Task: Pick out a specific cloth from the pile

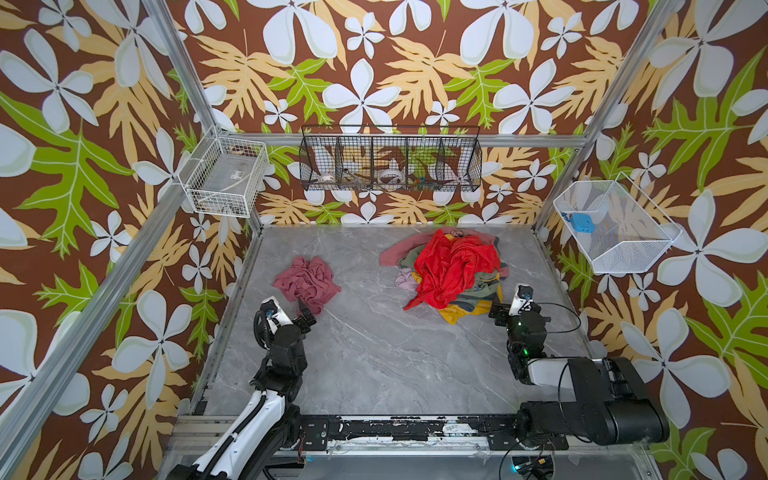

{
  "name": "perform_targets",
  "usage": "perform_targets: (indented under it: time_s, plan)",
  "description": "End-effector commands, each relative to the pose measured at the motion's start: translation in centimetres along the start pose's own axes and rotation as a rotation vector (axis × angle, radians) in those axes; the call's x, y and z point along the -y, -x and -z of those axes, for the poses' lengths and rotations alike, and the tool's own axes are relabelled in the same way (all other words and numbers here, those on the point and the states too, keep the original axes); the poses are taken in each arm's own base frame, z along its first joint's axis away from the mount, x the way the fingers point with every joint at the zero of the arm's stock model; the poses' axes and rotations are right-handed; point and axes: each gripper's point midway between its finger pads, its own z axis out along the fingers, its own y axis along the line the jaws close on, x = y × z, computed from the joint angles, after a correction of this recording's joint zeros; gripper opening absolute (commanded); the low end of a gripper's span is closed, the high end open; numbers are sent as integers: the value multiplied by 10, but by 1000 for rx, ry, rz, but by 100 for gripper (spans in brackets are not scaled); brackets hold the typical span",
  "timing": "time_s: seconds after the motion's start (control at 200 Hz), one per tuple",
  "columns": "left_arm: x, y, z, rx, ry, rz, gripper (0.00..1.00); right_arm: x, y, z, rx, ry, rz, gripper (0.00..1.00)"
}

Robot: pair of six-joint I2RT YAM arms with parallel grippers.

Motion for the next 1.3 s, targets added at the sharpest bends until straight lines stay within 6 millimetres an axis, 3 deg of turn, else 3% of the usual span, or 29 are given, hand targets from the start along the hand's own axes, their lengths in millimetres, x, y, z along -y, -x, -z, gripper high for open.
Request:
perform_targets:
  time_s: [0.0,0.26,0.415,0.621,0.731,1.296]
  plan:
    - [4,24,-4,106,9,0,100,-8,10,-6,47,32,16,90]
    - [6,18,-9,178,-2,-34,100,-15,6,-13,9,55,38,100]
    - [20,18,-19,169,-37,-66,100,-16,6,-13,7,55,37,99]
    - [39,2,-19,194,-174,-96,99,-15,6,-14,7,55,34,100]
    - [46,-6,-35,110,-193,-110,99,-15,6,-14,5,54,33,100]
    - [45,-5,-40,106,-203,-99,100,-15,6,-14,5,56,34,100]
